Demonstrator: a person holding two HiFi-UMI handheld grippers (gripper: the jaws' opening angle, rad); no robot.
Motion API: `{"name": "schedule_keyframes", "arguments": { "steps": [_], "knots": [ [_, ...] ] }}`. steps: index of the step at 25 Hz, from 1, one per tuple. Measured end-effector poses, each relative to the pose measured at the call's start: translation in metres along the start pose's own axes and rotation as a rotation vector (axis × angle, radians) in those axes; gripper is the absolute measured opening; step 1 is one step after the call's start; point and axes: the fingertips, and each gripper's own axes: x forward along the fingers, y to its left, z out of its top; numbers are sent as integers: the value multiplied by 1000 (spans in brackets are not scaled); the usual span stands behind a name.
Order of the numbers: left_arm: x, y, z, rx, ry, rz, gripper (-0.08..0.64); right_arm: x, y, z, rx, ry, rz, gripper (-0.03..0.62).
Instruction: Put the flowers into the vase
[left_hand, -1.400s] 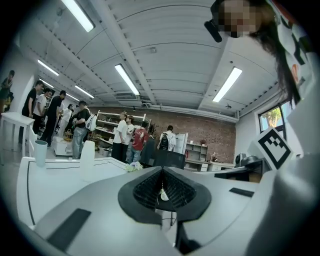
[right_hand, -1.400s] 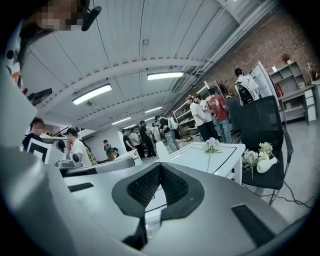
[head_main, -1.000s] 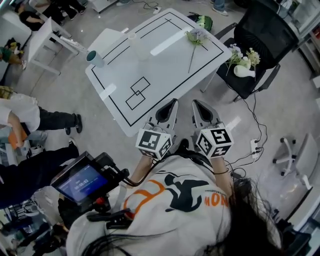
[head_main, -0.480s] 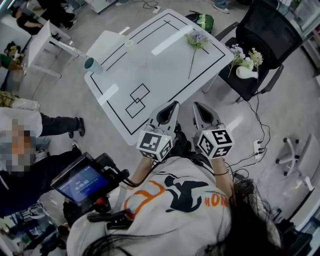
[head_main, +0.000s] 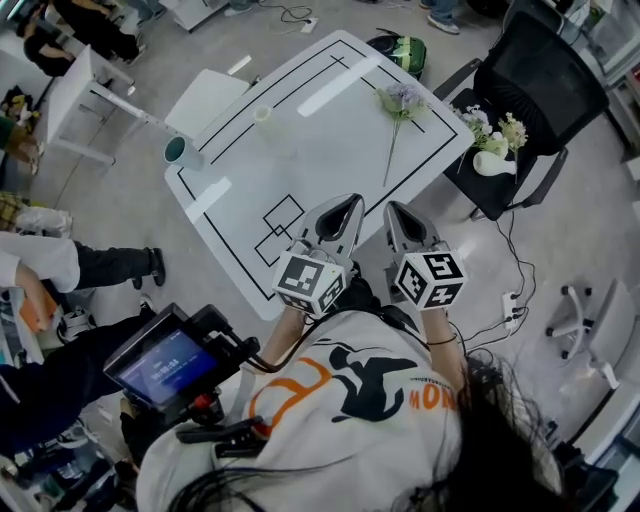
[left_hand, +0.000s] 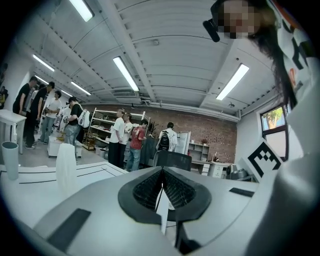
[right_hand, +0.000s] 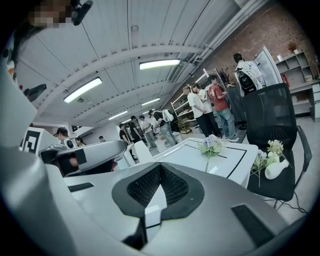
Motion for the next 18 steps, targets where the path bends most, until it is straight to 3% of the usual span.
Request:
{"name": "schedule_keyframes", "arguments": {
  "steps": [8, 13, 18],
  "knots": [
    [21, 10, 8, 16, 8, -68, 11, 37, -20, 8, 11, 6, -44, 12],
    [34, 30, 8, -10, 24, -70, 11, 63, -44, 16, -31, 44, -100, 12],
    [50, 47, 3, -12, 28, -49, 11, 88, -79, 22, 16, 64, -116, 12]
  ]
}}
